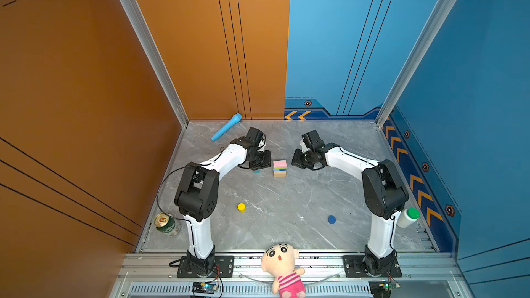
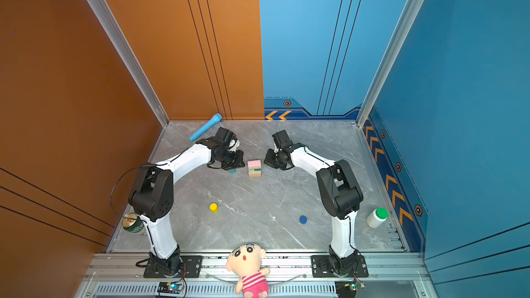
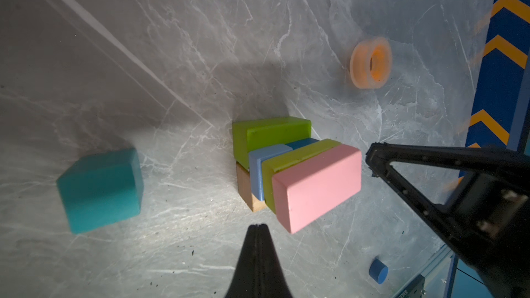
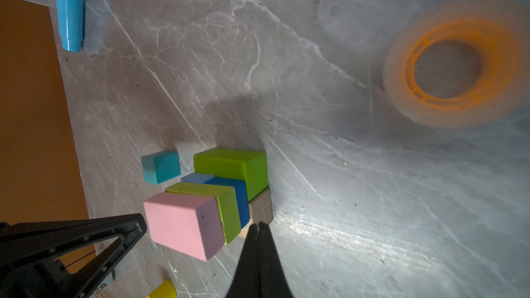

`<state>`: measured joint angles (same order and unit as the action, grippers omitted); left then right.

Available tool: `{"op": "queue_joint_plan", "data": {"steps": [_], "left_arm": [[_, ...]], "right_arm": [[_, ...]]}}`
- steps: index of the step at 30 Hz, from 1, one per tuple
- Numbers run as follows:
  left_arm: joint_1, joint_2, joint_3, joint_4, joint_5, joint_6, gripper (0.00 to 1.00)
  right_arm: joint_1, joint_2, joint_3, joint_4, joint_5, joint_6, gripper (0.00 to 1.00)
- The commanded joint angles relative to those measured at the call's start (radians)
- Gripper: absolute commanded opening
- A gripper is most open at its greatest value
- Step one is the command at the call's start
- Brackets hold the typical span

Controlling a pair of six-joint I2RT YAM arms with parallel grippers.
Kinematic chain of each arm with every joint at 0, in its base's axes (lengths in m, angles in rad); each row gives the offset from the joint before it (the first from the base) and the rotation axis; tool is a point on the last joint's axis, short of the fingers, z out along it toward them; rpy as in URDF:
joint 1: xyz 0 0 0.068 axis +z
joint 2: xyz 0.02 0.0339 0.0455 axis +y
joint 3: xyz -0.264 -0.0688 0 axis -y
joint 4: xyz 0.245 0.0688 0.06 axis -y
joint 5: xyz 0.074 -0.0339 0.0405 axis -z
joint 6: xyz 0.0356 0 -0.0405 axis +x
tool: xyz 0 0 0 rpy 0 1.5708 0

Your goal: Build the wood block tower

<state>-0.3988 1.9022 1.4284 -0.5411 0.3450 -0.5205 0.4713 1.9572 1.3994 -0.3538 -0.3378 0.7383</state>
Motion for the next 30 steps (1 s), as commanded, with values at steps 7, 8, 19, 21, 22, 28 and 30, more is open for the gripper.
{"op": "queue_joint_plan", "data": {"steps": [7,8,19,21,22,28,30], "left_arm": [[0.007,0.019,0.039,-0.027,0.011,0.023,0.0],[0.009,0.02,0.04,-0.028,0.013,0.023,0.0],[0.014,0.021,0.04,-0.029,0.018,0.024,0.0],[0.014,0.021,0.04,-0.03,0.018,0.024,0.0],[0.015,0.021,0.04,-0.029,0.018,0.024,0.0],[0.015,0.02,0.039,-0.029,0.018,0.024,0.0],[0.015,0.02,0.038,-0.03,0.018,0.024,0.0]], "right_arm": [[0.013,0.055,0.049,0.013,-0.018,0.022,0.0],[0.015,0.059,0.053,0.014,-0.019,0.024,0.0],[0.029,0.071,0.075,0.006,-0.018,0.025,0.0],[0.03,0.071,0.076,0.005,-0.02,0.027,0.0],[0.031,0.072,0.076,0.004,-0.02,0.027,0.0],[0.036,0.072,0.076,0.003,-0.02,0.028,0.0],[0.038,0.072,0.076,0.001,-0.02,0.029,0.0]]}}
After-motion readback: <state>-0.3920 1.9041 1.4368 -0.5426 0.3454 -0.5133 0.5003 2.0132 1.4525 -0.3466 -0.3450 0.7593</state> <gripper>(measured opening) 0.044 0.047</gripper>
